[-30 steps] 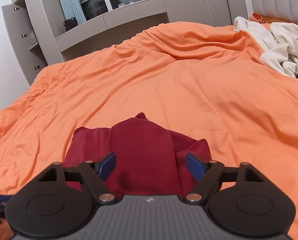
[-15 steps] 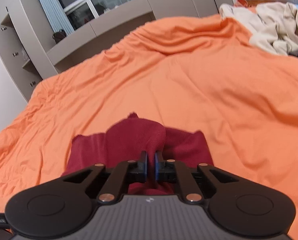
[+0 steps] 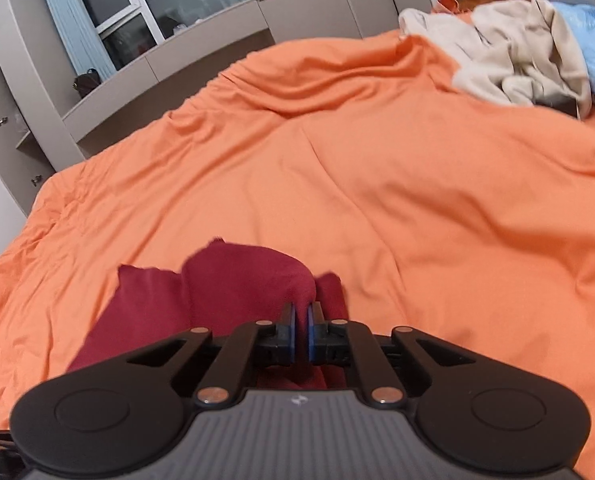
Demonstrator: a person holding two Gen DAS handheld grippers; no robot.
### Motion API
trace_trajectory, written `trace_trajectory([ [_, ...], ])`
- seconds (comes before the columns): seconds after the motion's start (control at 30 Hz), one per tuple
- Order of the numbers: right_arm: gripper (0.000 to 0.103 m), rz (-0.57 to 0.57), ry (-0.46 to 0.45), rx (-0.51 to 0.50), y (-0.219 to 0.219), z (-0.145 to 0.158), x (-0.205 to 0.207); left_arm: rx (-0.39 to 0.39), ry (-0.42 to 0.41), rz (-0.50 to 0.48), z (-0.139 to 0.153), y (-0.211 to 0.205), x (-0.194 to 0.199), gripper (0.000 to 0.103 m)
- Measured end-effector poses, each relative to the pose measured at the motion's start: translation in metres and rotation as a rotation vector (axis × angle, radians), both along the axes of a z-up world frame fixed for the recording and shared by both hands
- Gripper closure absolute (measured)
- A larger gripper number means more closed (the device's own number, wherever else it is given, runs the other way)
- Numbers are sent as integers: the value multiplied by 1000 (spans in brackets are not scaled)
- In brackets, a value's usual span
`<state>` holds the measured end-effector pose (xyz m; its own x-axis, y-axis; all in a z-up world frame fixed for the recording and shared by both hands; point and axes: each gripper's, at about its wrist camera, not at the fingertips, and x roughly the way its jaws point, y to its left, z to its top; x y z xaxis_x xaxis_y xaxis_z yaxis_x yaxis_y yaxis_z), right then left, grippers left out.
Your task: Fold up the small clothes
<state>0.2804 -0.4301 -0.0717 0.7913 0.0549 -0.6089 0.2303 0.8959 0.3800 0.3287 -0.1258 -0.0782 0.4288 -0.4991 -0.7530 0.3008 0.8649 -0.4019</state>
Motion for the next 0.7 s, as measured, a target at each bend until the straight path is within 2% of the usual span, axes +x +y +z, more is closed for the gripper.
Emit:
trace_trajectory([
  [0.13,96,-5,5,16,-2,-7,1,11,-24,20,10,12,-7,8],
  [0.2,92,15,7,22,0,-6,-2,2,-30,34,14,19,-13,7],
  [0.23,88,22,9,18,1,-4,-2,-1,-34,40,16,21,-15,6],
  [0.3,66,28,10,13,1,1,-6,8,-44,53,20,25,-18,4],
  [0.37,54,44,-6,27,1,6,-14,21,-60,62,23,28,-23,3],
  [0.5,38,67,-25,33,4,16,-32,51,-92,81,29,33,-31,1],
  [0.63,39,78,-2,35,7,16,-43,69,-112,112,31,39,-38,1],
  [0.67,42,75,2,44,7,14,-43,71,-110,117,31,40,-38,1],
  [0.7,52,70,4,58,5,12,-44,70,-108,118,31,41,-39,1],
])
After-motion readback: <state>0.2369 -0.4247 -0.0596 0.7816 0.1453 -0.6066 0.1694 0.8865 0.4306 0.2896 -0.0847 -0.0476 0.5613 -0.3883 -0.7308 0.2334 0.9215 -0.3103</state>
